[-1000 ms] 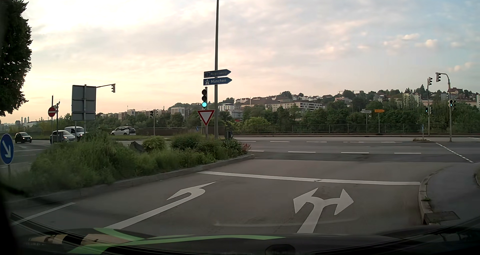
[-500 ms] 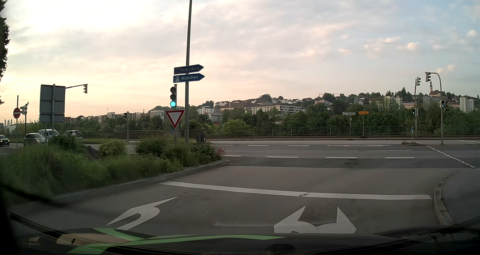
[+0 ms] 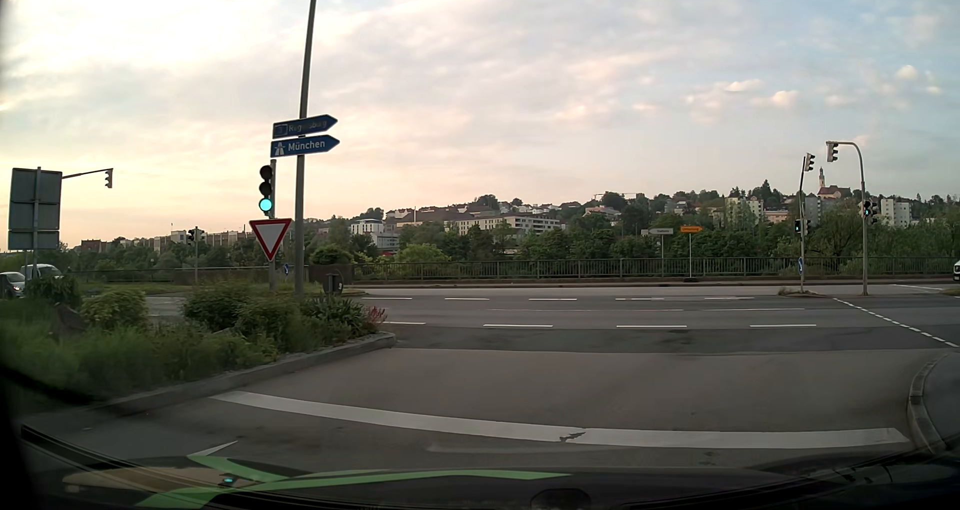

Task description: Follow the waypoints while adhering to traffic rules and regulations

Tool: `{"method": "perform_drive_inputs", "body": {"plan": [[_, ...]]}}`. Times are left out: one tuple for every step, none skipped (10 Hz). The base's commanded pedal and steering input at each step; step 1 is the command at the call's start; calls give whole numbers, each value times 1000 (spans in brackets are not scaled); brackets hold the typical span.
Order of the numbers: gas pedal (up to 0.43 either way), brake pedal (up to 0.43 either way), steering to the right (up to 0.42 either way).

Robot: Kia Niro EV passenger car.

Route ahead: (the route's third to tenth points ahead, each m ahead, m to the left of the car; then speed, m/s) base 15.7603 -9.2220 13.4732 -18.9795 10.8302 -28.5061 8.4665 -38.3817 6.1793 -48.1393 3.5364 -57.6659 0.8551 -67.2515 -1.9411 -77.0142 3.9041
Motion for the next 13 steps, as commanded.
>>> {"method": "perform_drive_inputs", "body": {"plan": [[0,0,191],[0,0,202],[0,0,207],[0,0,210],[0,0,211],[0,0,219],[0,0,234],[0,0,250],[0,0,271],[0,0,282],[0,0,281],[0,0,269],[0,0,259]]}}
